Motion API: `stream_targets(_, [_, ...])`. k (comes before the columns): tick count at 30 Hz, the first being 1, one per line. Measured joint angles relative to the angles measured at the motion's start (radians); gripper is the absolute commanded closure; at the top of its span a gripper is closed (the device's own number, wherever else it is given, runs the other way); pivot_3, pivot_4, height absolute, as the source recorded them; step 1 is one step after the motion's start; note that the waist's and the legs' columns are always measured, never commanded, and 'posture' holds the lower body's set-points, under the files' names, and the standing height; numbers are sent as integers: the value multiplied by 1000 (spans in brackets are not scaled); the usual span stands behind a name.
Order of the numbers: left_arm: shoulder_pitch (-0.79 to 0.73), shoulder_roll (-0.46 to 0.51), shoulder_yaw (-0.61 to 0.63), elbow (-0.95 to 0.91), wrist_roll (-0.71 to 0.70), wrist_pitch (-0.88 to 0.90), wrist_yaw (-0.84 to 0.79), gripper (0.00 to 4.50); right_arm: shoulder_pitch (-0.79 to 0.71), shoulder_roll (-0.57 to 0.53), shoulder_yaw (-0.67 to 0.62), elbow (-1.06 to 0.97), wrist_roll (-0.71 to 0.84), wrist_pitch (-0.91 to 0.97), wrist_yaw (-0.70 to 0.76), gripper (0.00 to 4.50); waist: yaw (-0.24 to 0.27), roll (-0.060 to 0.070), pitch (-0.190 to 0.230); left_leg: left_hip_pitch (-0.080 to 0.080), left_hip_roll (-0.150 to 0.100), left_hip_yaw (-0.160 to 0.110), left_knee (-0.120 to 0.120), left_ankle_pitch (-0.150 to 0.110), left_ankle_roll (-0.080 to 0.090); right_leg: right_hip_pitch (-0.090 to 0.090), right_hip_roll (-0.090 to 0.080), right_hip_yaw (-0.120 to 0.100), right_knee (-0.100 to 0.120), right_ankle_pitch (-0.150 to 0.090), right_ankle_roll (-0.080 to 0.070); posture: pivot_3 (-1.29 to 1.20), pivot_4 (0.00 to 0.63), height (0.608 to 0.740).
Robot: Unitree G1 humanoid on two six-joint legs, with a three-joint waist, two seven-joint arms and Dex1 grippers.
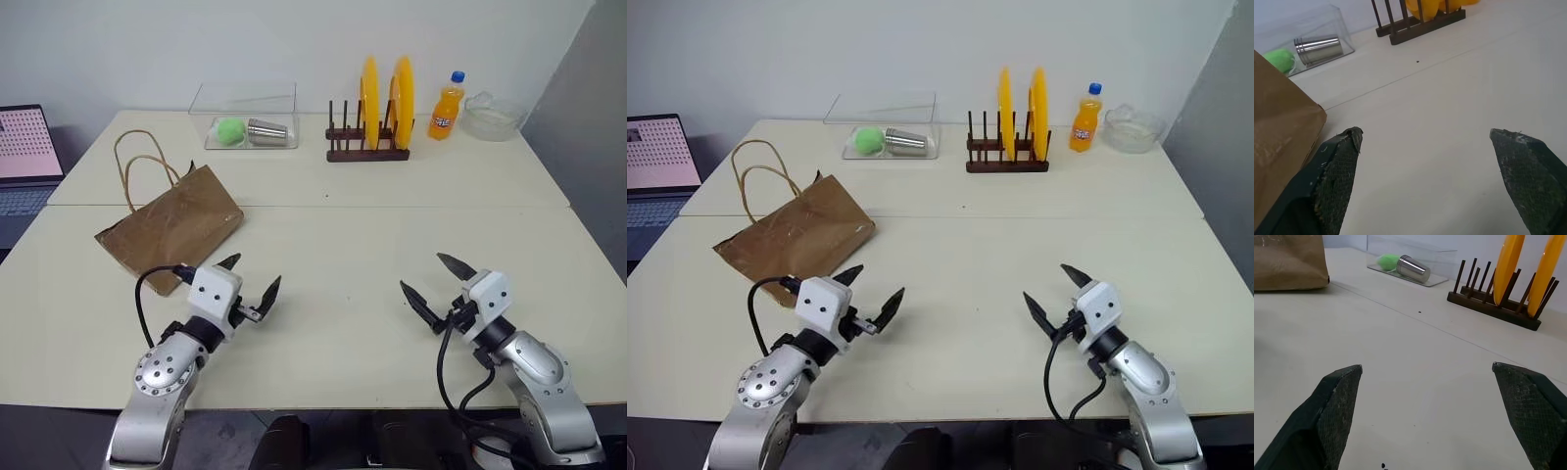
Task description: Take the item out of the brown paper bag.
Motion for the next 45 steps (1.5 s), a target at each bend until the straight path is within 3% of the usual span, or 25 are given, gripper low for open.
stream_targets(35, [-60, 5, 8, 78, -5, -105, -68, 119, -6, 10, 31, 37, -17, -24, -5, 0, 0, 0, 0, 0, 0, 0, 0, 0, 0, 0, 0, 0, 0, 0, 0, 0, 150, 740])
stream_targets(45, [-83, -37, 97, 72, -4, -125, 35, 119, -202, -69, 62, 34, 78, 38, 154, 0, -2, 0, 0, 0, 0, 0, 0, 0, 0, 0, 0, 0, 0, 0, 0, 0, 150, 740])
